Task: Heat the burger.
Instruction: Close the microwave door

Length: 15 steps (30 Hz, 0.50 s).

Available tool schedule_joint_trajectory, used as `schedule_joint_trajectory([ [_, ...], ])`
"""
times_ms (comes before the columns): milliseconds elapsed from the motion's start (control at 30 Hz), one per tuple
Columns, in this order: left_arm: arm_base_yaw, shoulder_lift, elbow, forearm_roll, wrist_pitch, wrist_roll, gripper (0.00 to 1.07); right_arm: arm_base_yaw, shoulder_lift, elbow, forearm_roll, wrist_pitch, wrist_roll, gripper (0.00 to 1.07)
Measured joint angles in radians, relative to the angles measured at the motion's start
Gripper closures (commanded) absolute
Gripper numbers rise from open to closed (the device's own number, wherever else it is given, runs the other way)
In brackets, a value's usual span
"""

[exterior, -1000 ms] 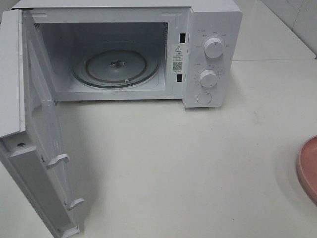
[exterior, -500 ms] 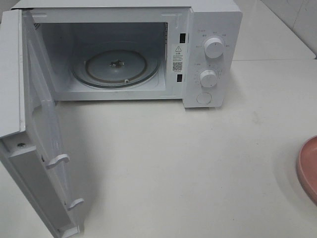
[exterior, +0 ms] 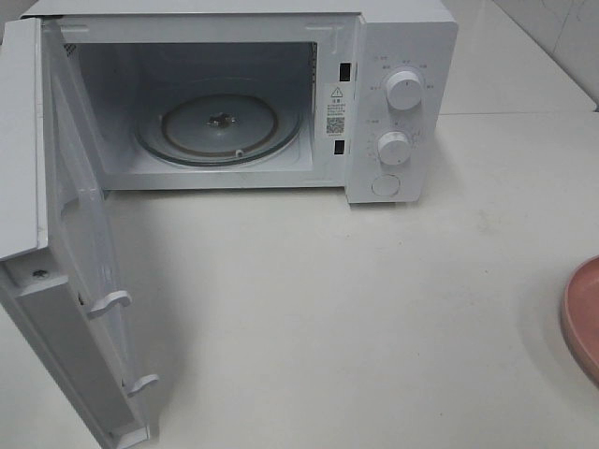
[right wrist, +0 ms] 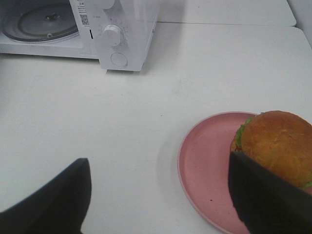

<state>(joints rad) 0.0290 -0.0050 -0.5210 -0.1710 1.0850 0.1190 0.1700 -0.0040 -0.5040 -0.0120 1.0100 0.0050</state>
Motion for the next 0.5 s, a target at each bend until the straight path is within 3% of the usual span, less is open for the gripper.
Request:
schedule_joint_trajectory([
  [500,0.0,0.0,0.0,0.0,0.0,0.0,0.09,0.0,0.0,0.0,0.0,0.0,0.0,0.32],
])
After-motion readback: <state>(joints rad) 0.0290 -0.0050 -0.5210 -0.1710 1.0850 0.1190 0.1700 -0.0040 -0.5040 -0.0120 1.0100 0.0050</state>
